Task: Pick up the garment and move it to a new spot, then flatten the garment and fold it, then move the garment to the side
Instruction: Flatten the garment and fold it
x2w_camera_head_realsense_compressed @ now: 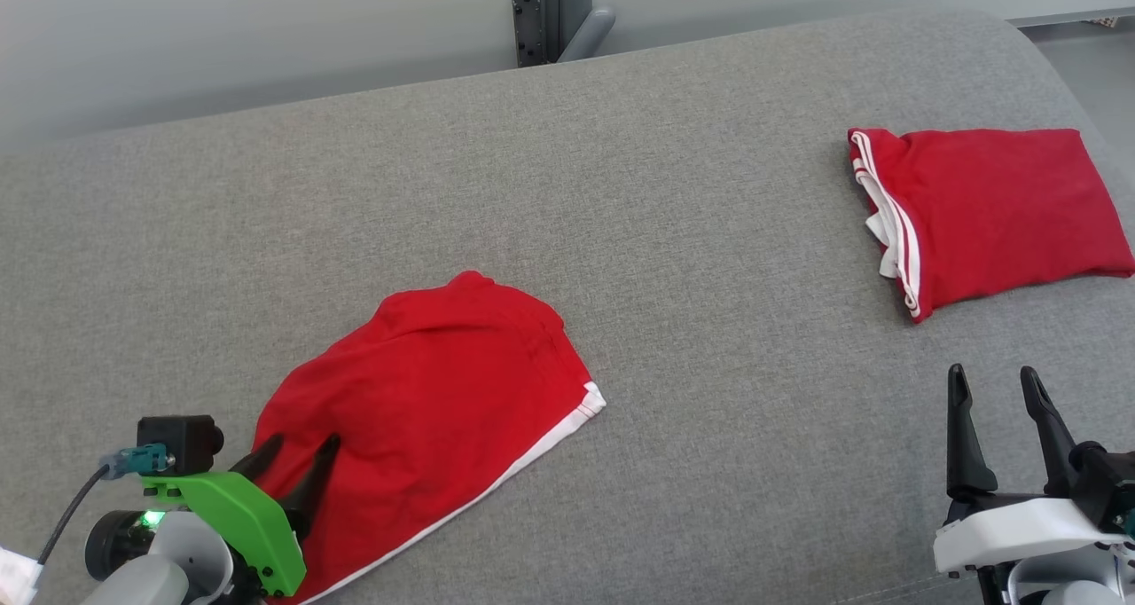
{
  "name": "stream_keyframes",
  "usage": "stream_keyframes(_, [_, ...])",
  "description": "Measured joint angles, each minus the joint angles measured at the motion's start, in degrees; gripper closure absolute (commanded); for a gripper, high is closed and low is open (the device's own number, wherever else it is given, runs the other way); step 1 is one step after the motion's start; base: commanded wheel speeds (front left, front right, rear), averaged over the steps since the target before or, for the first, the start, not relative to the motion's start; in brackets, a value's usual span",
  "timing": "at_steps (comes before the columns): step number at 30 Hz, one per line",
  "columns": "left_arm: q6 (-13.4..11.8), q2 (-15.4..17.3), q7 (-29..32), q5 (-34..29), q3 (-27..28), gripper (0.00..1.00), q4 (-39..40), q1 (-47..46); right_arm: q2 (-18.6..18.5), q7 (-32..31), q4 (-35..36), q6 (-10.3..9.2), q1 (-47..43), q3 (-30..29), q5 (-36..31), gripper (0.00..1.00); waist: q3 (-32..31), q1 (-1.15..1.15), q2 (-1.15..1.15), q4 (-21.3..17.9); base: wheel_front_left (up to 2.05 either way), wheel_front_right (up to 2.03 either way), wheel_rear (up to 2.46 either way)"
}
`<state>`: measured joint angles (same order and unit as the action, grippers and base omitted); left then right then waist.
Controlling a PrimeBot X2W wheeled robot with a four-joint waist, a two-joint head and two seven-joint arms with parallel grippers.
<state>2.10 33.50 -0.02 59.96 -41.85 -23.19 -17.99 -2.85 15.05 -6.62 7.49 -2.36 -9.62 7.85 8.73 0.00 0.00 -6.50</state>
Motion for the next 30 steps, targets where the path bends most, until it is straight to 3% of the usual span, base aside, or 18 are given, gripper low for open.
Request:
stream_keyframes(8, [2.5,-0.4,2.1,0.5,-1.1,0.0,2.7,-1.9,0.0,0.0,0.2,0.0,0.0,-0.3,0.0,0.0,0.0,0.0,0.0,0.5,0.0,0.0,0.0])
stream_keyframes(21, [2.3,2.2,9.4,0.1,-2.0,0.0,9.3,-7.8,0.0,0.0,0.1,0.0,0.4,0.0,0.2,0.0,1.3,0.0,0.0,-0.8,0.0,0.0,0.0])
stream_keyframes(30, [4.0,-0.5,19.7,3.0,-6.2,0.0,1.7,-12.2,0.0,0.0,-0.2,0.0,1.5,1.1,0.2,0.0,1.9,0.0,0.0,-2.0,0.0,0.0,0.0])
